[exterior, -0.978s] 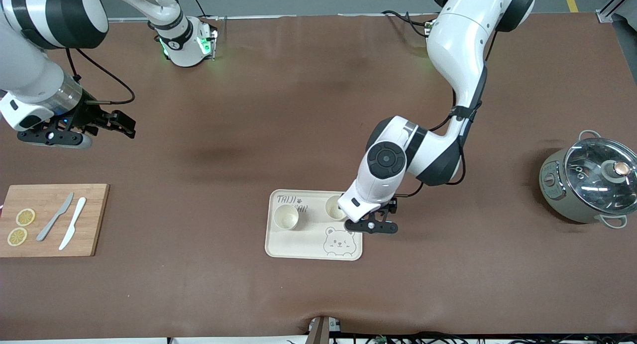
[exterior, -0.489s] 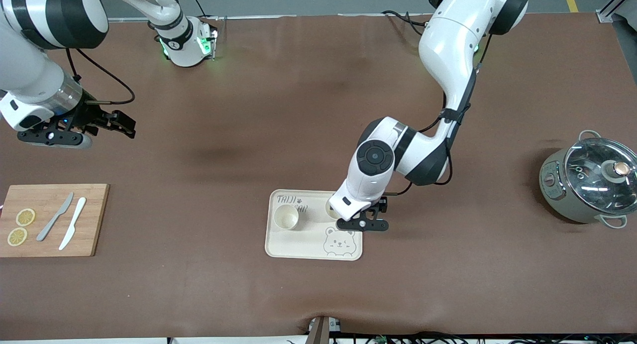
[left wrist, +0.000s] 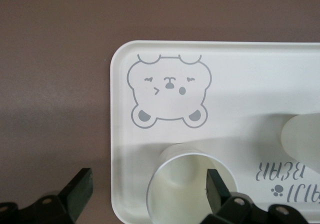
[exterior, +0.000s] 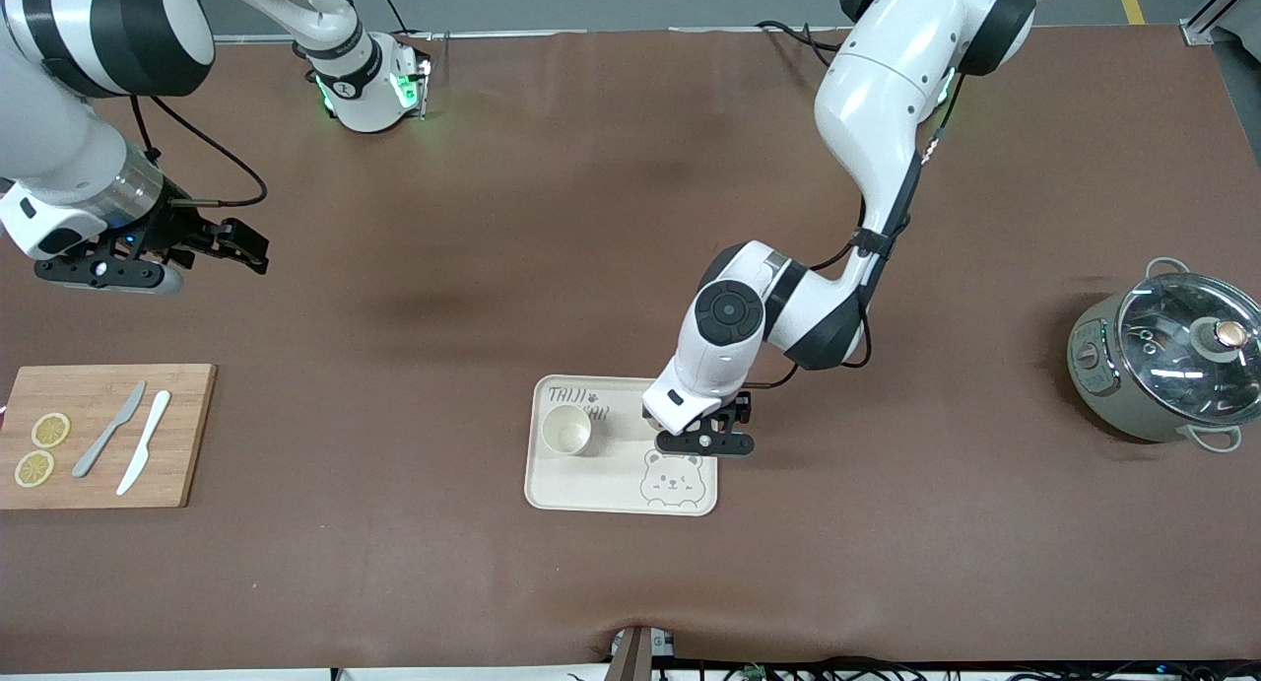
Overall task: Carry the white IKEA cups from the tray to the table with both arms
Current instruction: 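Lower the left gripper around the cup rim and close it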
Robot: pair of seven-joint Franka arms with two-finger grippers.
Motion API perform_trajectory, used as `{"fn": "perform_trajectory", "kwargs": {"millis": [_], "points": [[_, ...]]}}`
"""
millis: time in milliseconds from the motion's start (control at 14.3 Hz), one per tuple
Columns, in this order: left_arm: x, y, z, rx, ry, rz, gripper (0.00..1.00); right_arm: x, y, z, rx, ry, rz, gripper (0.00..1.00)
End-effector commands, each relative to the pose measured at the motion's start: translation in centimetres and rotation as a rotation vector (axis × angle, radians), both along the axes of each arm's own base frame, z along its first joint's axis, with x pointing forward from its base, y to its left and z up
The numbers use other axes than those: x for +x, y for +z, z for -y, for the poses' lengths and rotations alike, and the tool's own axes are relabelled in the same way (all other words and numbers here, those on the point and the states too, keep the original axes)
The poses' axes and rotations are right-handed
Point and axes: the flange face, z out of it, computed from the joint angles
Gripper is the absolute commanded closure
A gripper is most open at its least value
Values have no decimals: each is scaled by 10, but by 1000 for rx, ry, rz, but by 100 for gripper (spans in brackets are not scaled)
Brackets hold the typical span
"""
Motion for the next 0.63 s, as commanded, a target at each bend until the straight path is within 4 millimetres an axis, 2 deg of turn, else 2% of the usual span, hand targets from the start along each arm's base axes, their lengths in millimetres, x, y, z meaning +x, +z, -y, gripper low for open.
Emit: {"fn": "perform_trajectory", "kwargs": {"millis": [0, 559], "points": [[-3, -2, 1, 19, 11, 28, 0, -1, -1, 0, -5, 8, 1, 0], [-13, -16, 1, 35, 20, 1, 0, 1, -4, 0, -5, 9, -2, 0]]}}
